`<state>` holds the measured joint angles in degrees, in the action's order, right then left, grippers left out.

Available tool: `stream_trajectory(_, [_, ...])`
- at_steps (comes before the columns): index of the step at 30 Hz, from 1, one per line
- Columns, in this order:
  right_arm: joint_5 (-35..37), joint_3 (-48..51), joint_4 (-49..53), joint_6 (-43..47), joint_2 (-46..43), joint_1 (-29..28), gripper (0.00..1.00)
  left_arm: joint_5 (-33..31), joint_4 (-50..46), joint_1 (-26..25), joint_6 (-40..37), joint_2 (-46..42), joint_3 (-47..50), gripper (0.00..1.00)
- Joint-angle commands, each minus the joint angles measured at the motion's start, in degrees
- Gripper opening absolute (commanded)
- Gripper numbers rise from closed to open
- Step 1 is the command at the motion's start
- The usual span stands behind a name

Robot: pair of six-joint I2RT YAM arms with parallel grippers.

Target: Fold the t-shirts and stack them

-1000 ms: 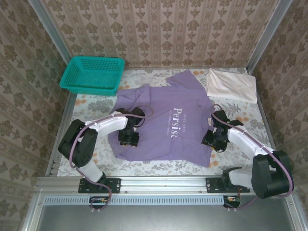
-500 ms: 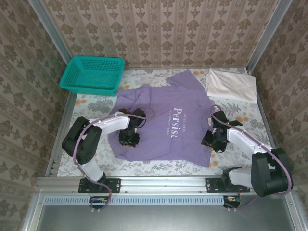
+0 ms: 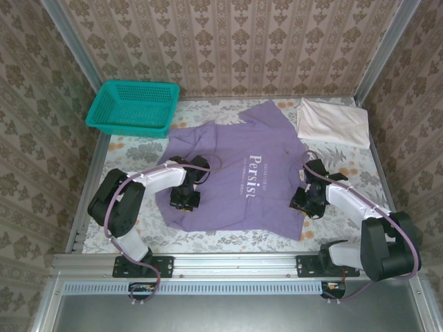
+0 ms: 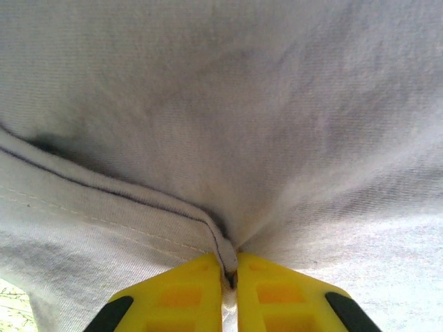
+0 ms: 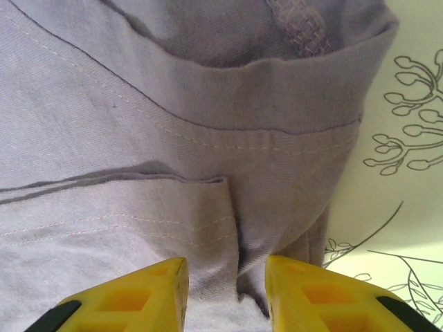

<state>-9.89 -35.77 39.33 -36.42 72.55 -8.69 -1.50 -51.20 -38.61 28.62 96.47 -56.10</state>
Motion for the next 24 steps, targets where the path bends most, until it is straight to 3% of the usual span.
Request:
stream_trajectory(1, [-0.5,0.1,-0.3,-0.6,1.1,-0.4,0.36,0.3,-0.9,-0.1,-0.9,-2.2,0.5,0.07])
stream_trajectory(10, [-1.7,-0.2,-1.4,-0.6,1.9,-0.4,0.29,-0.3,-2.3,0.0,-0.9,-4.3,1.1,0.06])
stream_trajectory(20, [-3.2,-0.6,-0.4,-0.4,1.5,-0.4,0.10,-2.0,-3.8,0.4,0.1,-7.7,2.6,0.00])
stream_trajectory(22, [-3.7,-1.0,0.3,-0.2,1.1,-0.4,0.12,-2.3,-4.2,0.4,0.5,-8.1,2.7,0.00])
stream_trajectory(24, [-4.0,-1.1,1.0,-0.1,0.8,-0.4,0.21,-2.5,-4.2,0.5,0.8,-8.6,2.8,0.00])
